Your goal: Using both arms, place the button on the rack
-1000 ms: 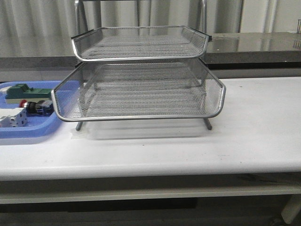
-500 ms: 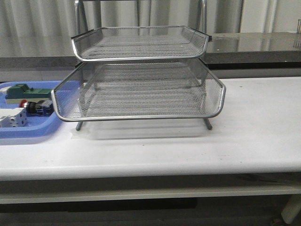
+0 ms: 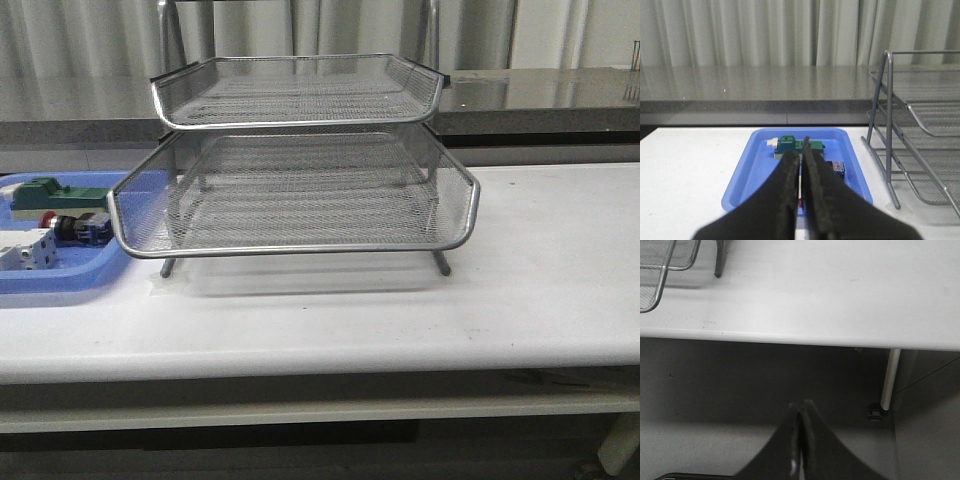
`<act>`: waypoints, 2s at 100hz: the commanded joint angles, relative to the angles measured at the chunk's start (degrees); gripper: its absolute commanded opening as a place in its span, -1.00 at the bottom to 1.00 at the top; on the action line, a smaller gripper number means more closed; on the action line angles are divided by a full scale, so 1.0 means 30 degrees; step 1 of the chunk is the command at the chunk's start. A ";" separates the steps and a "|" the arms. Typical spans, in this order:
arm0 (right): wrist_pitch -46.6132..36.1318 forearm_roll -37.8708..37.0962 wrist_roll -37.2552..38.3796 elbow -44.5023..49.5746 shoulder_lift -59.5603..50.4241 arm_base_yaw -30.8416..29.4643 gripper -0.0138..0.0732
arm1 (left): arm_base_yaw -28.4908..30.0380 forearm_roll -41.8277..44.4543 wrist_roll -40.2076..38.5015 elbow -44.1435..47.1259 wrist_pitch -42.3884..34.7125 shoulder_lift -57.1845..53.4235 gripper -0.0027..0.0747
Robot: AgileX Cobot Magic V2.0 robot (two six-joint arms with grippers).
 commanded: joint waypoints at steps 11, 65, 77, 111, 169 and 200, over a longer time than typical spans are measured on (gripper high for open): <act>-0.0984 -0.0379 -0.0022 -0.0642 0.0057 -0.0045 -0.84 | 0.0042 -0.0161 0.0050 -0.5219 0.3496 0.5186 -0.92; -0.0966 -0.0379 -0.0022 -0.0642 0.0057 -0.0045 -0.84 | -0.1387 0.0238 0.2097 -1.5626 1.0976 1.7115 -0.92; -0.0966 -0.0379 -0.0022 -0.0642 0.0057 -0.0045 -0.84 | -0.1387 0.0375 0.2614 -1.7328 1.2646 1.9333 -0.92; -0.0959 -0.0379 -0.0022 -0.0642 0.0057 -0.0045 -0.84 | -0.1387 0.0341 0.4103 -1.9630 1.3640 2.3147 -0.60; -0.0959 -0.0379 -0.0022 -0.0642 0.0057 -0.0045 -0.84 | -0.1387 -0.0590 0.4297 -1.9630 1.3152 2.3543 0.48; -0.0959 -0.0379 -0.0022 -0.0642 0.0057 -0.0045 -0.84 | -0.1387 -0.1406 0.8689 -2.0901 1.1883 2.4944 0.43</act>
